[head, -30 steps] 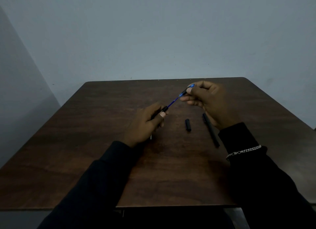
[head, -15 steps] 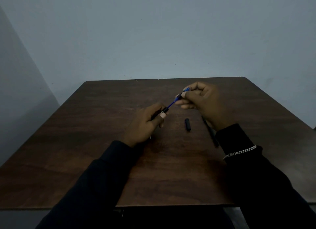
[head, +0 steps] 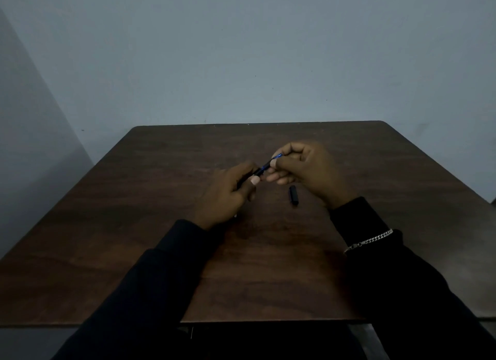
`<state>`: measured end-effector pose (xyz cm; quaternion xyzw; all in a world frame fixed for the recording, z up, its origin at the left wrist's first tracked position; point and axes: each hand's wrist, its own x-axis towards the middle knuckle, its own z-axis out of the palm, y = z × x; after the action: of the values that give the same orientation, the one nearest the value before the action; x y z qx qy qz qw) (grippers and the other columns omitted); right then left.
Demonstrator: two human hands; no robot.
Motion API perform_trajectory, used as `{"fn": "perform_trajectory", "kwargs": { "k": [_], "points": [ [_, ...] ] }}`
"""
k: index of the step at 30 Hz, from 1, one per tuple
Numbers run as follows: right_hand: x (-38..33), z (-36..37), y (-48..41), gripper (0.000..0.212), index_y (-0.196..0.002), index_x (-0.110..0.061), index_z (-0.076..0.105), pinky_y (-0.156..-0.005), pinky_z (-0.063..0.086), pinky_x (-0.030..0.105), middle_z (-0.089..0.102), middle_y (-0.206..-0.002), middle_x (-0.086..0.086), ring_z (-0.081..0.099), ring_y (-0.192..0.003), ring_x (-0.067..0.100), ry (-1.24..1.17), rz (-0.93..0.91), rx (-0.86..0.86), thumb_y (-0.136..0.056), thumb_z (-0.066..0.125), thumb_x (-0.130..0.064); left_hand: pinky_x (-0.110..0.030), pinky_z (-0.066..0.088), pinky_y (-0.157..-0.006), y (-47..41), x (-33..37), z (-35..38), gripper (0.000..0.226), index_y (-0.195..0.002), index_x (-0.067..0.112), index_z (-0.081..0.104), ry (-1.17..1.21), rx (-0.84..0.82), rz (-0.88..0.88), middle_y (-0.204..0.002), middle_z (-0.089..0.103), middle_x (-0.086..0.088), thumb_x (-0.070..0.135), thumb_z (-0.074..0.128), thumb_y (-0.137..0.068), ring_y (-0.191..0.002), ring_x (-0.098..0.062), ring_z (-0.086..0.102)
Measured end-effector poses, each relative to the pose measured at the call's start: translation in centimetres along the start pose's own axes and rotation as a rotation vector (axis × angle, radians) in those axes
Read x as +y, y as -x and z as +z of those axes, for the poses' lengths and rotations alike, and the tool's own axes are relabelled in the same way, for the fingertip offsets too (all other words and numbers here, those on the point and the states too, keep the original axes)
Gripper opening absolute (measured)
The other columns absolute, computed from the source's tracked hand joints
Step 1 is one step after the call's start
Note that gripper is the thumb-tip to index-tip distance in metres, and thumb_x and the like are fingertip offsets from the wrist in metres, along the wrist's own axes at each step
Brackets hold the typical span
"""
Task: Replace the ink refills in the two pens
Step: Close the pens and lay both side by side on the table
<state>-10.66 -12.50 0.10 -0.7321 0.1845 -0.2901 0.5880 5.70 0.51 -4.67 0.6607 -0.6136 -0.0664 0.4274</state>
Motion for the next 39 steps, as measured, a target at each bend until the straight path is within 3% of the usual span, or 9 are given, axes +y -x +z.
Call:
{"fn": "perform_trajectory", "kwargs": {
  "k": [7, 16, 19, 22, 25, 31, 33, 36, 39],
  "points": [
    [1.01, -0.19, -0.08, 0.021, -0.082, -0.005, 0.070, -0.050, 0.055, 0.028, 0.073, -0.067, 0.008, 0.073, -0.055, 0.022, 0.417, -0.112, 0.039, -0.097, 0.066, -0.020, -0.049, 0.054, -0.067, 0.08, -0.19, -0.23, 0.014, -0.105, 0.020, 0.065, -0.109, -0.027, 0.065, -0.079, 0.067, 0.001, 0.026, 0.053, -0.109, -0.072, -0.021, 0.065],
    [0.40, 0.14, 0.49, 0.075, -0.061, -0.001, 0.064, -0.047, 0.047, 0.021, 0.058, -0.044, 0.004, 0.056, -0.036, 0.016, 0.507, -0.047, 0.077, -0.099, 0.048, -0.063, -0.046, 0.054, -0.069, 0.22, 0.02, -0.16, 0.013, -0.107, 0.017, 0.066, -0.117, -0.037, 0.084, -0.081, 0.067, 0.000, 0.023, 0.055, -0.110, -0.074, -0.018, 0.064],
    [0.52, -0.07, 0.17, 0.051, -0.084, -0.008, 0.072, -0.055, 0.056, 0.029, 0.072, -0.064, 0.001, 0.070, -0.055, 0.015, 0.420, -0.110, 0.069, -0.097, 0.059, -0.056, -0.049, 0.055, -0.067, 0.10, -0.08, -0.21, 0.016, -0.106, 0.019, 0.066, -0.100, -0.016, 0.071, -0.078, 0.067, -0.001, 0.027, 0.053, -0.108, -0.071, -0.022, 0.065],
    [0.71, -0.57, -0.07, 0.014, -0.102, -0.013, 0.073, -0.068, 0.063, 0.031, 0.077, -0.081, 0.007, 0.076, -0.073, 0.022, 0.347, -0.138, 0.008, -0.091, 0.077, -0.020, -0.052, 0.053, -0.066, 0.05, -0.07, -0.25, 0.014, -0.105, 0.018, 0.067, -0.100, 0.019, 0.055, -0.078, 0.068, -0.004, 0.022, 0.055, -0.109, -0.071, -0.025, 0.064],
    [0.85, -0.57, -0.01, 0.008, -0.097, -0.011, 0.074, -0.067, 0.063, 0.032, 0.077, -0.076, 0.006, 0.076, -0.067, 0.018, 0.445, -0.149, -0.007, -0.093, 0.074, -0.018, -0.052, 0.054, -0.066, 0.14, -0.16, -0.22, 0.012, -0.108, 0.018, 0.068, -0.110, 0.008, 0.062, -0.079, 0.068, -0.003, 0.018, 0.056, -0.109, -0.071, -0.025, 0.064],
    [0.51, -0.23, 0.47, 0.053, -0.074, -0.005, 0.068, -0.056, 0.057, 0.037, 0.069, -0.062, 0.004, 0.067, -0.049, 0.013, 0.659, -0.210, 0.037, -0.098, 0.060, -0.052, -0.050, 0.054, -0.066, 0.25, -0.15, -0.20, 0.027, -0.115, 0.016, 0.069, -0.117, 0.005, 0.070, -0.079, 0.069, 0.000, 0.033, 0.050, -0.108, -0.070, -0.021, 0.065],
    [0.48, -0.32, 0.33, 0.042, -0.082, -0.011, 0.073, -0.059, 0.059, 0.036, 0.071, -0.067, 0.005, 0.070, -0.054, 0.012, 0.615, -0.208, 0.046, -0.093, 0.067, -0.052, -0.050, 0.053, -0.066, 0.18, -0.05, -0.16, 0.025, -0.110, 0.017, 0.069, -0.112, 0.018, 0.074, -0.079, 0.069, -0.002, 0.033, 0.050, -0.107, -0.070, -0.022, 0.065],
    [0.73, -0.59, -0.01, 0.021, -0.103, -0.019, 0.074, -0.071, 0.065, 0.039, 0.077, -0.083, 0.007, 0.077, -0.070, 0.016, 0.416, -0.166, 0.009, -0.087, 0.080, -0.030, -0.051, 0.053, -0.066, 0.06, -0.18, -0.15, 0.012, -0.104, 0.026, 0.064, -0.104, 0.016, 0.069, -0.079, 0.068, -0.002, 0.028, 0.052, -0.107, -0.071, -0.024, 0.065],
    [0.97, -0.56, -0.09, 0.010, -0.100, -0.013, 0.074, -0.073, 0.065, 0.043, 0.078, -0.076, 0.006, 0.077, -0.071, 0.019, 0.425, -0.176, 0.004, -0.091, 0.076, -0.017, -0.051, 0.052, -0.066, 0.06, -0.30, -0.07, 0.016, -0.103, 0.021, 0.065, -0.120, 0.022, 0.079, -0.077, 0.067, -0.003, 0.029, 0.052, -0.106, -0.070, -0.024, 0.064]
  ]
}}
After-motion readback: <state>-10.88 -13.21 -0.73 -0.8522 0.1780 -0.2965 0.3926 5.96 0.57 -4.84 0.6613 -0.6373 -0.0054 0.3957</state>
